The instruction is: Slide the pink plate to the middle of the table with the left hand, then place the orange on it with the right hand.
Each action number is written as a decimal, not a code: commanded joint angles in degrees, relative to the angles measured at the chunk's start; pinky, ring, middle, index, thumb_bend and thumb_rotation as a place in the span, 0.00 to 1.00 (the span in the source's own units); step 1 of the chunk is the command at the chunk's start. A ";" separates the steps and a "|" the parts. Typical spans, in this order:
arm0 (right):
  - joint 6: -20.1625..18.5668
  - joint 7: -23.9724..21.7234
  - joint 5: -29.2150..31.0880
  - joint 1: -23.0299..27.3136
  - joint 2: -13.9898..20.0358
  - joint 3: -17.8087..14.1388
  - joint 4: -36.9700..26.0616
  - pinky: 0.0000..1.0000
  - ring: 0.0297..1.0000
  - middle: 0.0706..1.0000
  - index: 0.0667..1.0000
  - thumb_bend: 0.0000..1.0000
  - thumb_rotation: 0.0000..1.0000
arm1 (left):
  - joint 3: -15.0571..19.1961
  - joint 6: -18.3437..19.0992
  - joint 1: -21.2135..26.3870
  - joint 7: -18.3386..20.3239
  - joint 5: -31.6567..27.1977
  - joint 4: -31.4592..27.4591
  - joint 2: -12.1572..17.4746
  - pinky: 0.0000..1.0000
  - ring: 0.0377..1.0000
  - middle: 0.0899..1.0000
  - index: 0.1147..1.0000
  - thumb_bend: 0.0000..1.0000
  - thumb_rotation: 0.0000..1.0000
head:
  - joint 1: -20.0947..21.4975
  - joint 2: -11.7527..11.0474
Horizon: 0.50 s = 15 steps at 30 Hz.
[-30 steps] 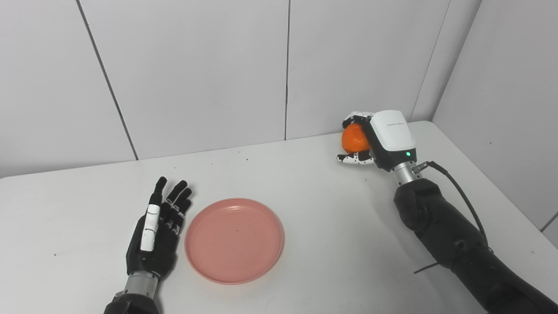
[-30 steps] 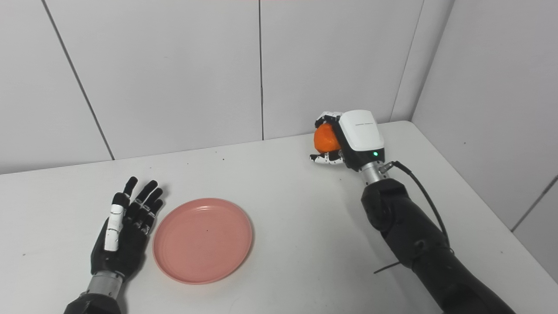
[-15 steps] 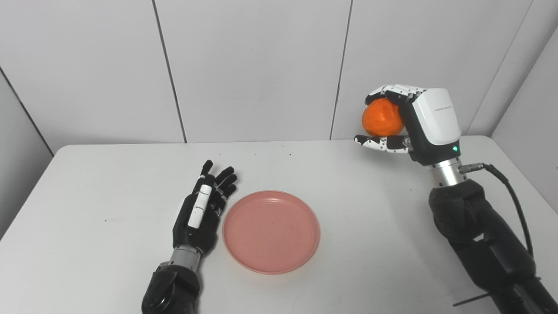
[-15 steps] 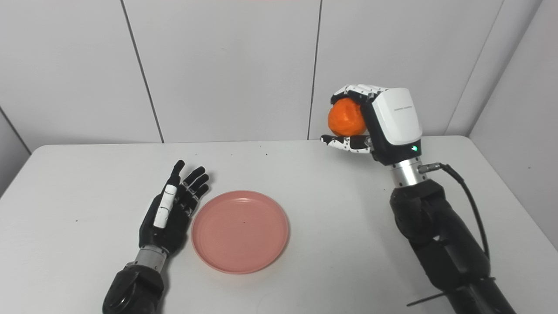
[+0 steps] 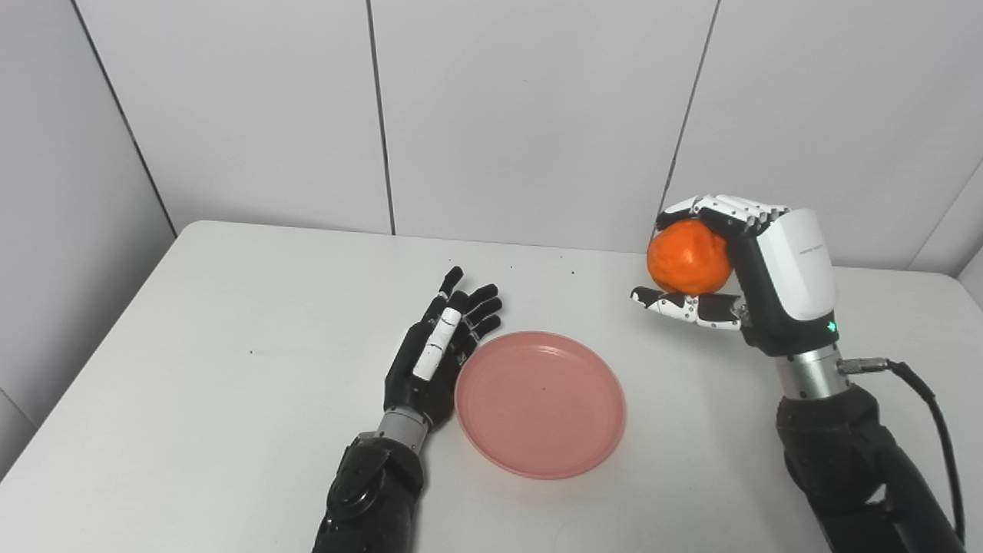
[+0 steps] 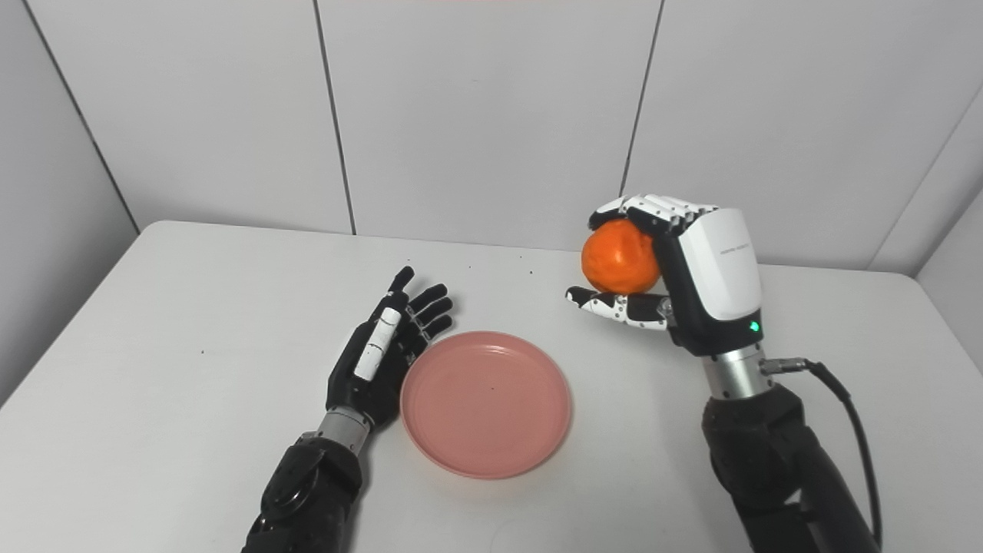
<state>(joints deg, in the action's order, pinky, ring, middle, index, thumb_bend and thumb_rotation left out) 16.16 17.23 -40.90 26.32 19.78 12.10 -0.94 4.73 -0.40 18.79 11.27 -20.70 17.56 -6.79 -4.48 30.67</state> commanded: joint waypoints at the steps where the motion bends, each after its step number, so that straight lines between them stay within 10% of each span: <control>1: 1.97 -0.45 -0.03 1.19 -0.04 -0.62 -3.03 0.24 0.29 0.44 0.46 0.53 0.01 | -0.21 -0.56 -3.14 -0.45 1.02 3.57 -0.56 0.82 0.81 0.76 0.94 0.85 0.55 | 0.14 0.12; 15: 2.55 -4.61 -1.11 1.04 -4.02 0.71 -5.48 0.28 0.32 0.44 0.46 0.53 0.01 | -0.69 0.49 -3.99 -0.37 1.23 2.53 -0.52 0.84 0.82 0.76 0.95 0.80 0.56 | 2.37 0.47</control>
<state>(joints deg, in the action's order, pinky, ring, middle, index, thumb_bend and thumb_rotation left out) 16.63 12.28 -42.20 25.01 16.10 12.99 -4.65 4.31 -0.67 18.71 10.99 -19.65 17.58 -6.76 -2.55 31.03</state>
